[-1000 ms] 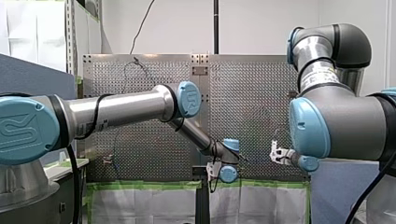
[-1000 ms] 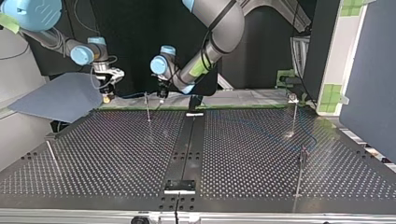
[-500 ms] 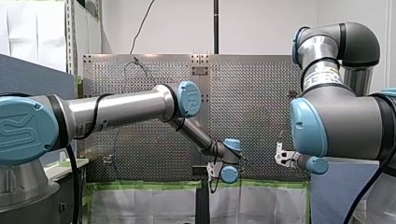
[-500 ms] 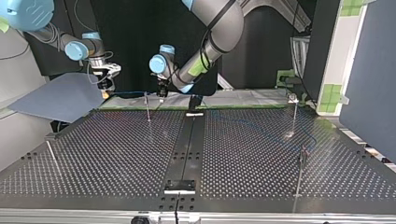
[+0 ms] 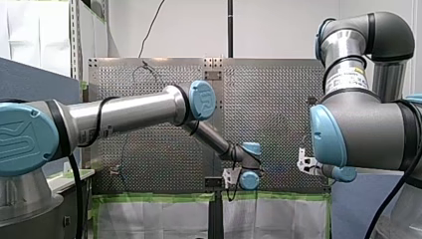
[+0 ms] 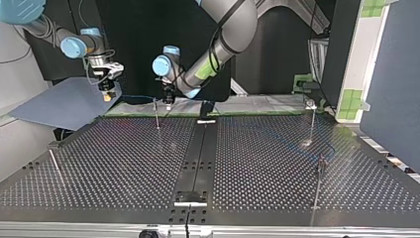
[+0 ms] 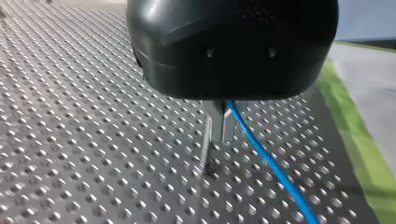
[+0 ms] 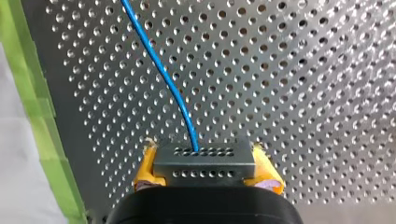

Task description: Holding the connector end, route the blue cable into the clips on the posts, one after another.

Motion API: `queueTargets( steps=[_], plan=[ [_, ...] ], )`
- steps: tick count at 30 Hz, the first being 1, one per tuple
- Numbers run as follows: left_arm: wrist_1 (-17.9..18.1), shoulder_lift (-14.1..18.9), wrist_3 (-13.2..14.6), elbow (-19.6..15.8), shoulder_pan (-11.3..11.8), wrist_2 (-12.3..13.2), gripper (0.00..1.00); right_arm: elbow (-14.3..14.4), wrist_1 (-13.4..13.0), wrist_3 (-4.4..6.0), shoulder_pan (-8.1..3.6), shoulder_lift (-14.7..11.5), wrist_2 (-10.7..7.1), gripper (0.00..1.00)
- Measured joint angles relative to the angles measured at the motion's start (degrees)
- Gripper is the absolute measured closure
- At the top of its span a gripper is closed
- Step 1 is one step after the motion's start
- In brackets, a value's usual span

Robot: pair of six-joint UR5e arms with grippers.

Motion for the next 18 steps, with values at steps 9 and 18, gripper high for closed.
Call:
queueTargets(
  steps=[9, 18],
  plan=[
    [-2.18, 0.21, -2.13, 0.00, -0.96, -0.73, 1.00, 1.86, -1.36, 0.22, -0.88, -0.14, 1.10, 1.00],
    [-4.21, 0.17, -3.07, -1.54, -2.10, -3.24, 1.00, 2.01, -2.98, 1.13, -1.08, -0.08, 1.10, 1.00]
  ],
)
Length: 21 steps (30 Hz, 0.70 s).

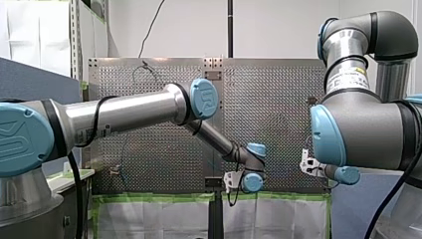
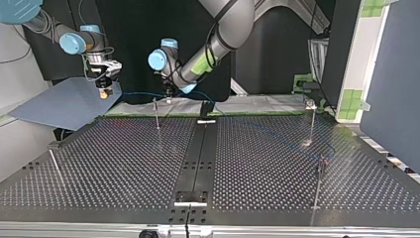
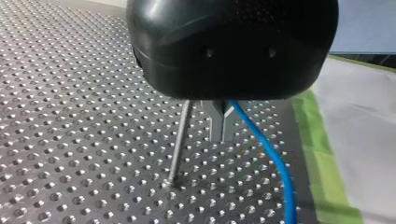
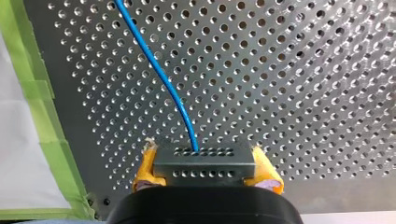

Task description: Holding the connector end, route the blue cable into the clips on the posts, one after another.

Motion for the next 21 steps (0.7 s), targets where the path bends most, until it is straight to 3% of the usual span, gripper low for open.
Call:
queueTargets(
  steps=[7, 11, 21],
  plan=[
    [2.88, -0.01, 1.59, -0.55, -0.18, 2.18, 1.00, -0.05, -1.88, 1.87, 0.32, 0.10, -1.21, 1.00],
    [4.61, -0.14, 1.90, -0.57, 0.31, 3.98, 1.00, -0.32, -2.44, 2.42, 0.52, 0.13, -1.95, 1.00],
    [2.68, -2.57, 1.90, -0.58, 2.02, 7.62, 1.00, -0.90, -3.26, 3.44, 1.10, 0.34, -0.65, 1.00]
  ],
)
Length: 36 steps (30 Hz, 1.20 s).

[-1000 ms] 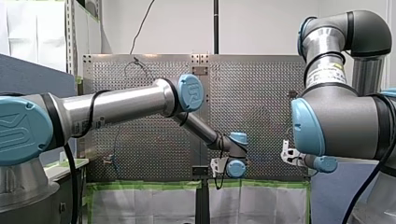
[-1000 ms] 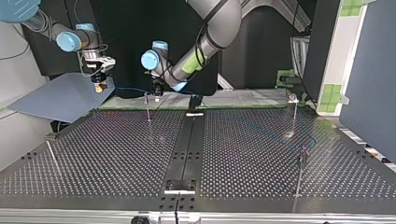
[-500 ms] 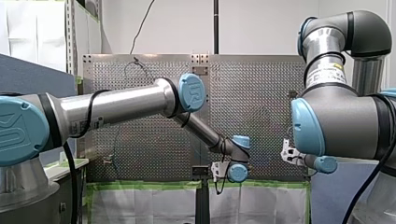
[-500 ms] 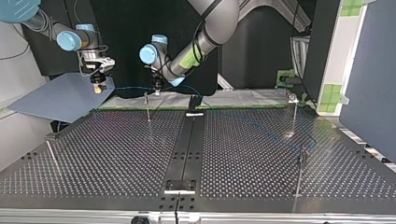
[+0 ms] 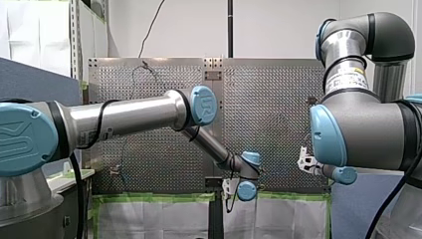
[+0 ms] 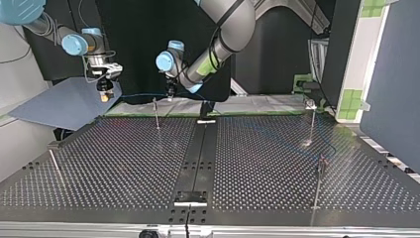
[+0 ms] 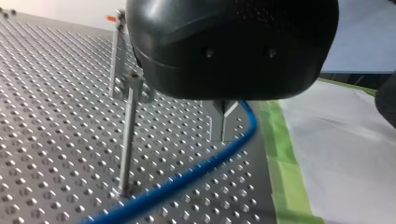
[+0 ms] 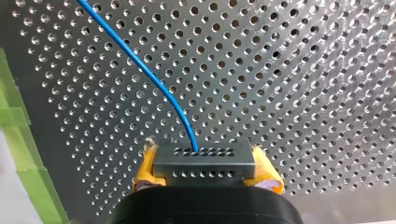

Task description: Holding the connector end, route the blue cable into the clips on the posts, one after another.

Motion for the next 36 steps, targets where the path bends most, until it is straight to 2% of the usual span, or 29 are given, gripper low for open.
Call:
queueTargets(
  steps=[5, 11, 18, 27, 36],
  plan=[
    [-0.14, -0.14, -0.03, 0.00, 0.81, 0.87, 1.00, -0.71, -0.52, 0.65, 0.42, 0.63, 0.28, 1.00],
    [1.15, -0.11, -0.32, 0.00, 1.58, 2.95, 1.00, -2.58, -0.40, 0.65, 1.22, 2.46, 0.31, 1.00],
    [2.35, -0.01, -0.39, 0.01, 1.73, 4.37, 1.00, -4.45, 0.44, 0.68, 2.10, 2.96, 0.91, 1.00],
    [4.47, 0.85, -0.60, 0.00, 1.83, 4.32, 1.00, -6.05, 1.24, 0.78, 2.54, 3.12, 1.42, 1.00],
    [4.87, 1.74, -0.66, 0.00, 2.38, 4.62, 1.00, -6.69, 1.86, 0.79, 2.86, 3.28, 2.07, 1.00]
  ],
)
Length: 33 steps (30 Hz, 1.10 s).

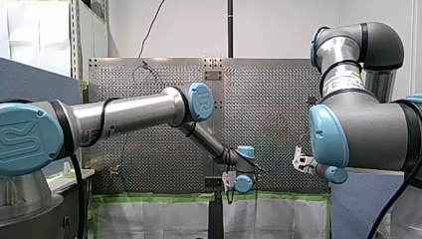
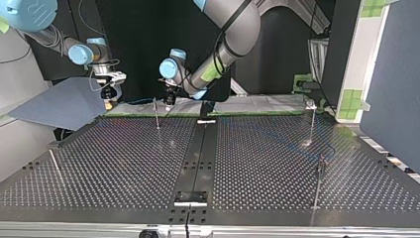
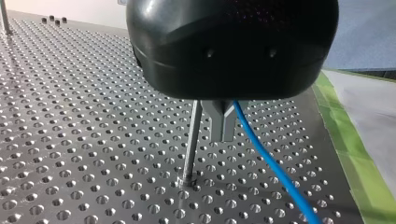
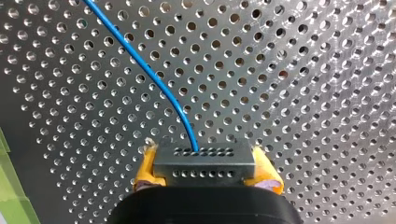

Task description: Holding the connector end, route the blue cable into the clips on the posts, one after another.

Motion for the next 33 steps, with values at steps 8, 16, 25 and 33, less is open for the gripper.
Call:
queueTargets(
  steps=[8, 16, 25, 33],
  plan=[
    [0.01, -0.05, -0.16, 0.00, 0.19, 2.31, 1.00, -0.74, 0.20, 0.00, 0.22, 1.00, 0.38, 1.00],
    [0.16, -0.90, -0.62, 0.03, 0.74, 3.38, 1.00, -1.59, 0.30, 0.07, 0.67, 1.28, 0.43, 1.00],
    [0.78, -1.08, -2.27, 0.35, 2.08, 4.59, 1.00, -3.06, 1.07, 0.20, 1.15, 1.40, 1.16, 1.00],
    [1.01, -1.19, -3.64, 3.08, 2.33, 5.80, 1.00, -4.28, 2.32, 0.25, 1.35, 1.49, 1.49, 1.00]
  ],
)
